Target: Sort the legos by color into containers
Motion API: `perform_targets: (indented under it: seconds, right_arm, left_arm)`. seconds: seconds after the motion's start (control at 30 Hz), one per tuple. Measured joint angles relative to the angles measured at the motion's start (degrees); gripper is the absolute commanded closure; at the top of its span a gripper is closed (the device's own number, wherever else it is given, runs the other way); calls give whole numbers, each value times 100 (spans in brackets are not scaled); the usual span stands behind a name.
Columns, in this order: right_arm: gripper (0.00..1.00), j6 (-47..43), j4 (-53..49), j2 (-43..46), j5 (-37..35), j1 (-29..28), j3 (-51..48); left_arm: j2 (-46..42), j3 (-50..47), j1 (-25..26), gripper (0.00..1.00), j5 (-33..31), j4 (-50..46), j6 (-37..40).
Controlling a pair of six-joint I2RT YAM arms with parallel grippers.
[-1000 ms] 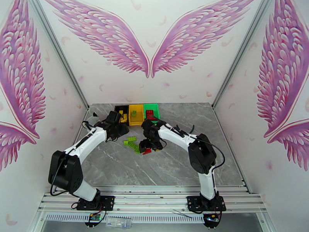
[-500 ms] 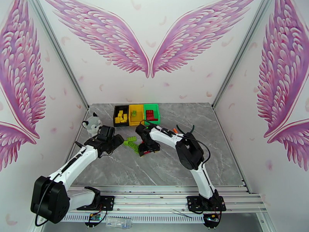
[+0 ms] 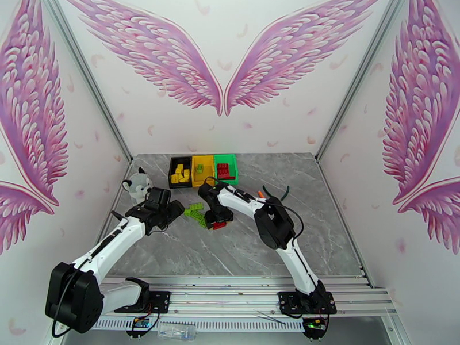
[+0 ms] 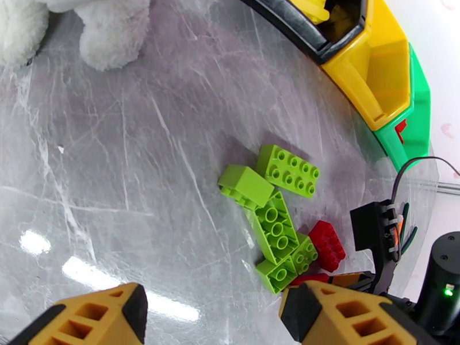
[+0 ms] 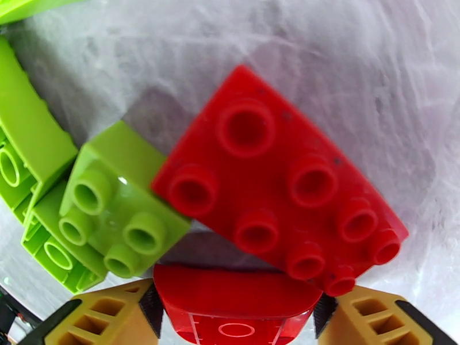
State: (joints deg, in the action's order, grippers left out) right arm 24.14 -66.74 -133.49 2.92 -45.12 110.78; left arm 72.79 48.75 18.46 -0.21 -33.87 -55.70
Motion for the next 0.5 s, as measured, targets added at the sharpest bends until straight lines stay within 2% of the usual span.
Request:
perform_targets:
  seconds: [0.2,0.5]
  right_arm:
    - [34,44,79,393,9,98,-483]
    - [35,393,474,1423,654,927,-925]
  left_arm:
    - [767,223,380,28,284,387,-74]
    - [2072,538,621,28,1392,2184,-933]
